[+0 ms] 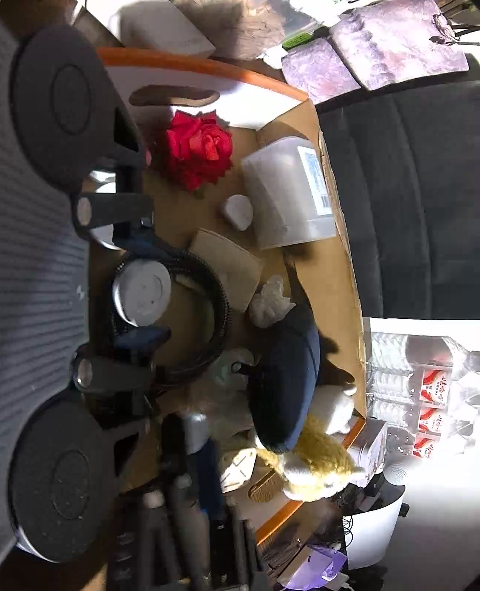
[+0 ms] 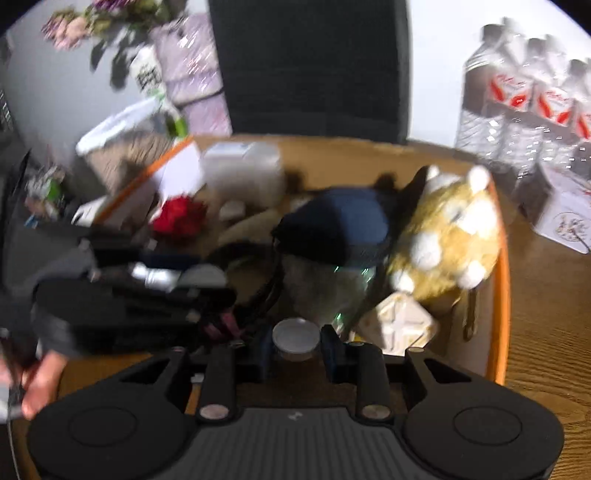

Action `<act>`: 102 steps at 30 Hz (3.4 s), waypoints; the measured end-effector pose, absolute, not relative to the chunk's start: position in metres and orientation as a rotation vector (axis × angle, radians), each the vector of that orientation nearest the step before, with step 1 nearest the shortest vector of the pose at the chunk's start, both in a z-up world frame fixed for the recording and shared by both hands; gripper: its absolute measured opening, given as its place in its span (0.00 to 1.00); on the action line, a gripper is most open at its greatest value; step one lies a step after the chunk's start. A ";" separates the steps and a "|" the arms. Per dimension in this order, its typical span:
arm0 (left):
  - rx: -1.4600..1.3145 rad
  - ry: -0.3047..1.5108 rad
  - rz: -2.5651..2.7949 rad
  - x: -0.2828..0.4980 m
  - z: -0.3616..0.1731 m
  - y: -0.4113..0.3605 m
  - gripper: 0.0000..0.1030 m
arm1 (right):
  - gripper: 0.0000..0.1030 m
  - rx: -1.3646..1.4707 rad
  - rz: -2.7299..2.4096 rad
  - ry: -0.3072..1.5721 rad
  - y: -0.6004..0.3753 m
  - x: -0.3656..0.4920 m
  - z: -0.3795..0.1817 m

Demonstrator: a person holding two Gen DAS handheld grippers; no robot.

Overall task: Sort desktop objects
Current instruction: 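Carry the lid and cap into the box and open both tools, then move both tools back over the table items, then grasp the beige block with the left tool while the right tool grasps the small orange item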

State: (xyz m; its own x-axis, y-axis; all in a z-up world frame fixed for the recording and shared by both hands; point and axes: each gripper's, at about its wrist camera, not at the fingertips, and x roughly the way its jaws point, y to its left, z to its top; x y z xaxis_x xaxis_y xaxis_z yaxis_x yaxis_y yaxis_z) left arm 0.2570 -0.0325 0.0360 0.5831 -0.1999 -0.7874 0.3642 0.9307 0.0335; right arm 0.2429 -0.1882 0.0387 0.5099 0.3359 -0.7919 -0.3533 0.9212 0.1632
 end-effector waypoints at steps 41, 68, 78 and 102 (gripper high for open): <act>-0.091 0.608 -0.190 -0.057 0.026 0.044 1.00 | 0.77 -0.040 0.325 0.660 -0.191 -0.044 0.014; -0.034 0.702 -0.260 0.094 0.015 0.038 0.30 | 0.56 -0.161 0.449 0.639 -0.152 0.068 0.029; -0.095 0.684 -0.229 0.086 0.015 0.070 0.30 | 0.31 -0.216 0.565 0.692 -0.090 0.127 0.008; -0.117 0.561 -0.294 -0.039 0.076 0.017 0.30 | 0.12 -0.004 0.292 0.450 -0.216 -0.047 0.075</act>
State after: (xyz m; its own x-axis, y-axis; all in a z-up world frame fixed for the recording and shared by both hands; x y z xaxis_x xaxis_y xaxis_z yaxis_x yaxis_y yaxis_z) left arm -0.0391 0.0172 0.0763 0.8063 -0.3056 -0.5064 0.2422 0.9517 -0.1887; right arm -0.0473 -0.2163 0.0751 0.8598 0.2769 -0.4290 -0.2787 0.9585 0.0602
